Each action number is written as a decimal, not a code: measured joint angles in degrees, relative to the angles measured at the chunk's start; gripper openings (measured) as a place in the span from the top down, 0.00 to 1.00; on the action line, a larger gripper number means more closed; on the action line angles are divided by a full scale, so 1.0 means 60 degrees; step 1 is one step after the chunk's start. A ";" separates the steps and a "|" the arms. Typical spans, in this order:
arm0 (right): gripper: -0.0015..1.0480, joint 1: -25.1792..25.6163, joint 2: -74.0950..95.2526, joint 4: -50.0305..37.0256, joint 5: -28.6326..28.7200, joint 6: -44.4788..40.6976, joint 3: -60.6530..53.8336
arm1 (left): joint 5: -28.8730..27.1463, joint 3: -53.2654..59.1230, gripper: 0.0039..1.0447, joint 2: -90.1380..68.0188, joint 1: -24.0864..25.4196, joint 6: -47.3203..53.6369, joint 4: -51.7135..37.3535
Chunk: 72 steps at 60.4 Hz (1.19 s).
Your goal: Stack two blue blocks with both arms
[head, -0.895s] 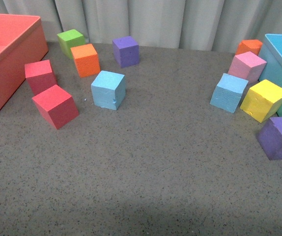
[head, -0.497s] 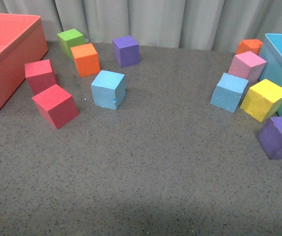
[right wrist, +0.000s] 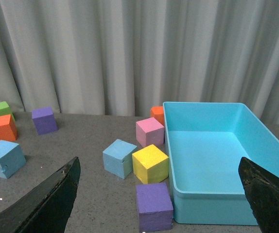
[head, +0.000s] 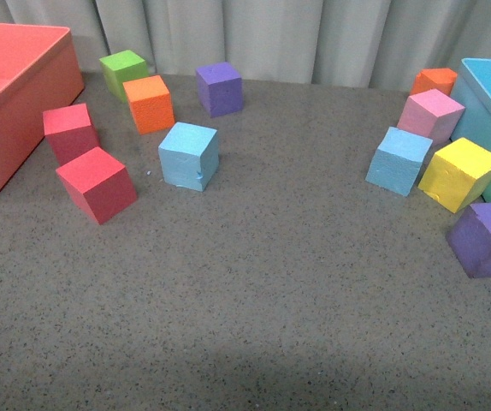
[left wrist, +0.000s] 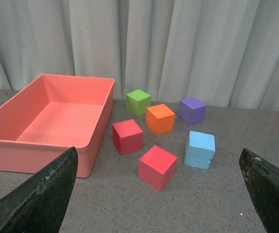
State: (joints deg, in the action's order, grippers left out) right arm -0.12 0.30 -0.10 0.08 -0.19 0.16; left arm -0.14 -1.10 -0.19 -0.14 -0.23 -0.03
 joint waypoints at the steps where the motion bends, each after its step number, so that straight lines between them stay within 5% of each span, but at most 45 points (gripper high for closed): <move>1: 0.09 0.0000 0.0000 0.0000 0.0000 0.0000 0.0000 | 0.0000 0.0000 0.06 0.0000 0.0000 -0.0004 0.0000; 23: 0.09 -0.0007 0.0000 -0.0018 -0.0058 -0.0007 -0.0007 | 0.0000 0.0000 0.06 0.0000 0.0000 -0.0004 0.0000; 29: 0.09 -0.0783 0.0382 -0.2317 -0.2772 -0.1854 -0.0098 | 0.0000 0.0000 0.06 0.0000 0.0000 -0.0004 0.0000; 32: 0.09 -0.0707 0.0889 -0.3206 -0.3144 -0.2506 -0.0036 | 0.0000 0.0000 0.06 -0.0004 0.0000 -0.0004 0.0000; 41: 0.09 0.0011 0.4204 -0.4794 -0.2379 -0.2463 0.0175 | 0.0007 0.0000 0.06 0.0000 0.0000 0.0000 0.0000; 50: 0.09 0.0401 0.8575 -0.5727 -0.1734 -0.0834 0.2182 | 0.0004 0.0000 0.06 0.0000 0.0000 -0.0004 0.0000; 62: 0.09 0.0222 1.3121 -0.3880 -0.1198 0.1526 0.5974 | 0.0004 0.0000 0.06 0.0000 0.0000 -0.0004 0.0000; 72: 0.09 -0.0452 1.6659 -0.0259 -0.1096 0.3891 1.0524 | 0.0004 0.0000 0.06 0.0000 0.0000 0.0000 0.0000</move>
State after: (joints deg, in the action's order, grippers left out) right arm -2.83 100.25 -1.65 -6.50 23.16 63.31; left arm -0.12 -1.10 -0.19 -0.14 -0.23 -0.03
